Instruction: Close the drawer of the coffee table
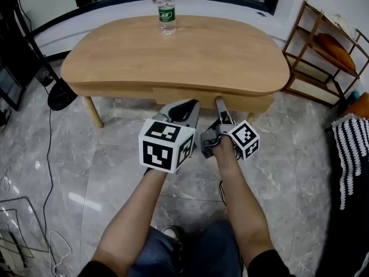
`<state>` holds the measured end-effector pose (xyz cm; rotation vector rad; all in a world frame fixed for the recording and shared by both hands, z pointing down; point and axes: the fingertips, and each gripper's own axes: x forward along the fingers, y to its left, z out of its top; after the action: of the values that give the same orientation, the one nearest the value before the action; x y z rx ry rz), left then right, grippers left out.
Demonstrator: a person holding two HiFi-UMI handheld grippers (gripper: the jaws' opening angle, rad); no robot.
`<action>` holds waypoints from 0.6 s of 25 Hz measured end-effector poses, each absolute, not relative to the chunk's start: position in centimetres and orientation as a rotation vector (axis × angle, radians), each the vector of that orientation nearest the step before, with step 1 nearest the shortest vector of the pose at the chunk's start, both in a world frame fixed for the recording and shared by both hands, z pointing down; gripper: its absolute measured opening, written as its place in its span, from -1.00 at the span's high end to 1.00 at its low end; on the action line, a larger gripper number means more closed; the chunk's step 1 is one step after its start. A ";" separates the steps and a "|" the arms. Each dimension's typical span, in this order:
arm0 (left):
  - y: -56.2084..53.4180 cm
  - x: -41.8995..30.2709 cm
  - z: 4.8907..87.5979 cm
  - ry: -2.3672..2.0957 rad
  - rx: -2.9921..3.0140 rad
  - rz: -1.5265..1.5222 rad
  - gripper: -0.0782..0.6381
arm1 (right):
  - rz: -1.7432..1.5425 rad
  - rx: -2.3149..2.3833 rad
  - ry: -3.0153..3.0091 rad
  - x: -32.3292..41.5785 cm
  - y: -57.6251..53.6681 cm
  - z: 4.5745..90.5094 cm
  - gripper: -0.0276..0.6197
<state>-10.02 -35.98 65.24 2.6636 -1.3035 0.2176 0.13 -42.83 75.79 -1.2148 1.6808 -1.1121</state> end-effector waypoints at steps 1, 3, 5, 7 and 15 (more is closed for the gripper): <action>-36.1 -10.1 65.3 -1.306 2.664 0.220 0.74 | -1.111 -1.216 1.679 0.1 -43.1 75.7 -0.09; -36.4 -10.4 65.4 -1.313 2.661 0.221 0.74 | -1.110 -1.220 1.674 0.2 -43.6 75.7 -0.09; -36.6 -10.8 65.5 -1.318 2.657 0.222 0.74 | -1.112 -1.224 1.672 0.2 -43.9 75.7 -0.09; -36.7 -11.0 65.7 -1.321 2.658 0.226 0.74 | -1.115 -1.228 1.668 0.2 -44.3 75.8 -0.09; -37.3 -11.6 66.3 -1.321 2.656 0.239 0.74 | -1.097 -1.234 1.665 0.3 -44.9 75.8 -0.10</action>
<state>-11.64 -37.28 66.29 2.6565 -1.3206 0.2385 0.28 -44.89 75.77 -1.2340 1.6645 -1.0967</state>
